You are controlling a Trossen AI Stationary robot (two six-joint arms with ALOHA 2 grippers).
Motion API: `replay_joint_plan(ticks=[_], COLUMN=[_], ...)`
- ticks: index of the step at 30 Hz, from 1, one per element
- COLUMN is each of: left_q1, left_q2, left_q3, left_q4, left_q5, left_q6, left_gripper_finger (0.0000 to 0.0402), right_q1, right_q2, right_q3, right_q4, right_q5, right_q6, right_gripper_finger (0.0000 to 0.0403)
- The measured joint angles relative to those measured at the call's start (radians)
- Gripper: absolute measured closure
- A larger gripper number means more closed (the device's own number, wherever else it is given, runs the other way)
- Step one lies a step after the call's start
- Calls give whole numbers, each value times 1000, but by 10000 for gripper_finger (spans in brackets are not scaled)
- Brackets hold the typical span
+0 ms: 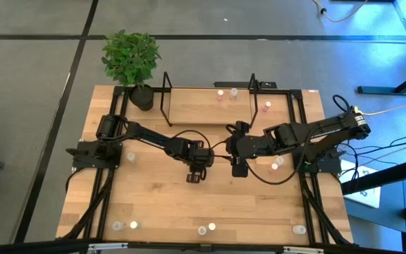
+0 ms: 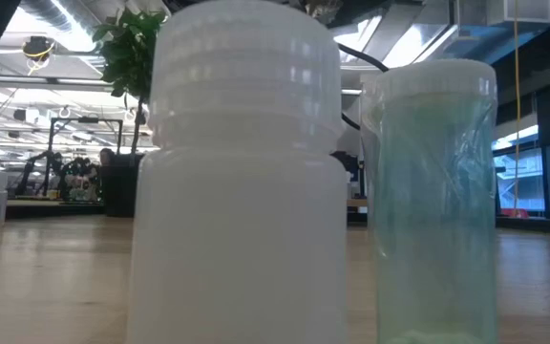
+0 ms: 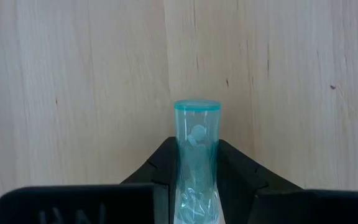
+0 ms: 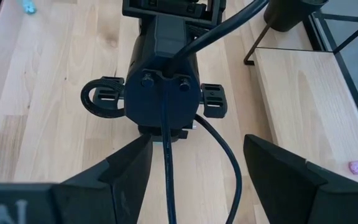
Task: Pick and place medicine bottles onto shelf by color
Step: Put the top blue medicine bottle on the shelf
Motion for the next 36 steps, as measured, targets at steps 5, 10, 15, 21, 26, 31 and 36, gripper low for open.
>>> replay_joint_plan(ticks=[5, 10, 15, 21, 26, 31, 36], left_q1=[4, 4, 4, 4, 2, -21, -85], left_q2=[0, 0, 0, 0, -18, -94, -218], left_q3=[0, 0, 0, 0, -1, -1, -34], left_q4=[-9, -11, -10, -2, -37, -79, -159], left_q5=[-3, -4, -4, -5, -1, -58, -210], left_q6=[-9, -11, -9, -1, -46, -71, -133], left_gripper_finger=[328, 292, 249, 204, 195, 195, 195], right_q1=[0, 0, 0, 0, 0, 0, 0], right_q2=[0, 0, 0, 1, 1, 1, 1], right_q3=[0, 0, 0, 0, 0, -1, -1], right_q4=[0, 0, 1, 10, 16, 20, 28], right_q5=[0, 0, 0, 0, 0, 0, 0], right_q6=[0, 0, 0, 0, 0, 0, 0], right_gripper_finger=[148, 148, 148, 148, 148, 148, 148])
